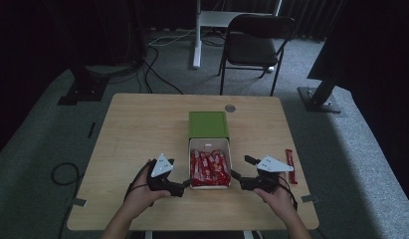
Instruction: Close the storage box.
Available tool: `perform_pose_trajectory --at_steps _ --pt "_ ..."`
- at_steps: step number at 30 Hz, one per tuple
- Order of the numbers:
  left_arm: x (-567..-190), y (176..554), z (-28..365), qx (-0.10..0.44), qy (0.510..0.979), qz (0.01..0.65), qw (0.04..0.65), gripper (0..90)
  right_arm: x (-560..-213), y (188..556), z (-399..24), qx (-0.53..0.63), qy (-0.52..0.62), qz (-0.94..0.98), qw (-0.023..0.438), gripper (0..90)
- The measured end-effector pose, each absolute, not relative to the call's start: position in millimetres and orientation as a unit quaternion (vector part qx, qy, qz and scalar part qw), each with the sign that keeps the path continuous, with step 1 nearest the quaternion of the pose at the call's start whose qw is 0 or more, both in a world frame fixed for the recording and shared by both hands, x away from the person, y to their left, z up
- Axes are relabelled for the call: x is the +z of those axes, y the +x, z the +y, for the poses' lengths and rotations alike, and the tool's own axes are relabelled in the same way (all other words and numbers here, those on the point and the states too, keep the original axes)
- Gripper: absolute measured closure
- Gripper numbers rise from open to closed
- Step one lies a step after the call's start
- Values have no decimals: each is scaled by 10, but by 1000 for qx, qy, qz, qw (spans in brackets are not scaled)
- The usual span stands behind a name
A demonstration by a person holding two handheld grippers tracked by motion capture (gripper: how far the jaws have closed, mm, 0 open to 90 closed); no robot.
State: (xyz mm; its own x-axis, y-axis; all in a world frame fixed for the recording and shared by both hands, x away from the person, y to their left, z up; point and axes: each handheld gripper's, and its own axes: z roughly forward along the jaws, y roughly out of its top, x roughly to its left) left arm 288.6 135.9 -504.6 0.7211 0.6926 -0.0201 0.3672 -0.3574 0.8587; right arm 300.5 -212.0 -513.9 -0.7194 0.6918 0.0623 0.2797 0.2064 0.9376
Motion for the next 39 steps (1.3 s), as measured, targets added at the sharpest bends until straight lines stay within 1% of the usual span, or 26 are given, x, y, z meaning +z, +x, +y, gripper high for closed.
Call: perform_pose_trajectory --at_steps 20,39 --pt "-5089 3044 1343 185 806 336 451 46 -5208 3068 -2105 545 328 750 179 148" --pt "-5078 3194 1345 187 804 344 447 45 -5196 3223 -2055 540 338 749 181 154"
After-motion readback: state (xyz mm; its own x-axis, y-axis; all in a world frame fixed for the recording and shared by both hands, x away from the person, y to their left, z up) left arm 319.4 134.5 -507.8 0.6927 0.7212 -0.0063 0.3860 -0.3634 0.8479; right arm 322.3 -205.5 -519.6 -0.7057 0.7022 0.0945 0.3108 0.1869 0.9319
